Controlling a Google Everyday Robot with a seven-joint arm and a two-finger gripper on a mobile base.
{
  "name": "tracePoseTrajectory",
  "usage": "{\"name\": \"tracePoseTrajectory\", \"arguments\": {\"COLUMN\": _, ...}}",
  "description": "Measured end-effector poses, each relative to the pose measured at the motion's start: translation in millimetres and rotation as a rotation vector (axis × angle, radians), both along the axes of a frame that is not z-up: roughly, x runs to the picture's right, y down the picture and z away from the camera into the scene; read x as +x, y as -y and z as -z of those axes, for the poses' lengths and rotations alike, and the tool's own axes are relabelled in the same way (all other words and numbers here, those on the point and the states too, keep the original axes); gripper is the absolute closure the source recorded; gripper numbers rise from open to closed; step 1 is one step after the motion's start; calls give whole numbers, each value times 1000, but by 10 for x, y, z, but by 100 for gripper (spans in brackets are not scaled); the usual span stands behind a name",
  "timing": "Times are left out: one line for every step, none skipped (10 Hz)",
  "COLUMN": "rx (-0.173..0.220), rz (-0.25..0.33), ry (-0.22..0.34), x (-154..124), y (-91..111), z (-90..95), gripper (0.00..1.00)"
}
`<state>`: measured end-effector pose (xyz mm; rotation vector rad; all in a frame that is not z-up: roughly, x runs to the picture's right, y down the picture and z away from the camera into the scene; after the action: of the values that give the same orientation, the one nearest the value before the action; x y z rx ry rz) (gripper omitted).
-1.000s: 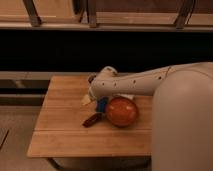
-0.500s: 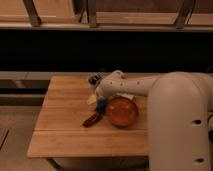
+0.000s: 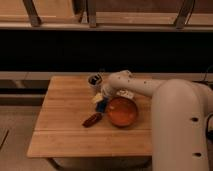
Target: Place the white sponge in the ceramic bowl
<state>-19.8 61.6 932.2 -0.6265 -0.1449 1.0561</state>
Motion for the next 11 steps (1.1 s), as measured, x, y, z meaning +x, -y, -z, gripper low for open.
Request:
{"name": "tracePoseTrajectory", "arguments": {"rx": -26, "rz": -4, "ry": -3, "x": 32, "y": -35, "z": -60, "gripper": 22}}
{"name": "tracePoseTrajectory", "arguments": {"rx": -53, "rz": -13, "ry": -11, "x": 72, "y": -80, "z": -110, "gripper": 22}}
{"name": "tracePoseTrajectory", "arguments": {"rx": -73, "rz": -17, "ry": -18, "x": 104, "y": -114, "z": -146, "gripper": 22}}
{"name": "tracePoseTrajectory", "arguments": {"rx": -97, "rz": -18, "ry": -24, "x": 129, "y": -168, "z": -181, "gripper": 22}}
{"name": "tracePoseTrajectory", "arguments": {"rx": -124, "rz": -14, "ry": -20, "x": 90, "y": -221, "z": -202, "gripper": 22}}
{"name": "tracePoseTrajectory", "arguments": {"rx": -151, "rz": -9, "ry": -11, "x": 30, "y": -275, "z": -221, "gripper": 25}}
{"name": "tracePoseTrajectory", "arguments": {"rx": -176, "rz": -6, "ry": 1, "x": -13, "y": -316, "z": -227, "gripper": 34}}
{"name": "tracePoseTrajectory", "arguments": {"rx": -196, "rz": -10, "ry": 9, "x": -29, "y": -328, "z": -228, "gripper": 44}}
{"name": "tracePoseTrajectory", "arguments": {"rx": -206, "rz": -17, "ry": 12, "x": -29, "y": -301, "z": -235, "gripper": 54}}
{"name": "tracePoseTrajectory", "arguments": {"rx": -213, "rz": -24, "ry": 15, "x": -32, "y": -283, "z": -240, "gripper": 62}}
{"name": "tracePoseTrajectory", "arguments": {"rx": -217, "rz": -26, "ry": 24, "x": -36, "y": -260, "z": -244, "gripper": 74}}
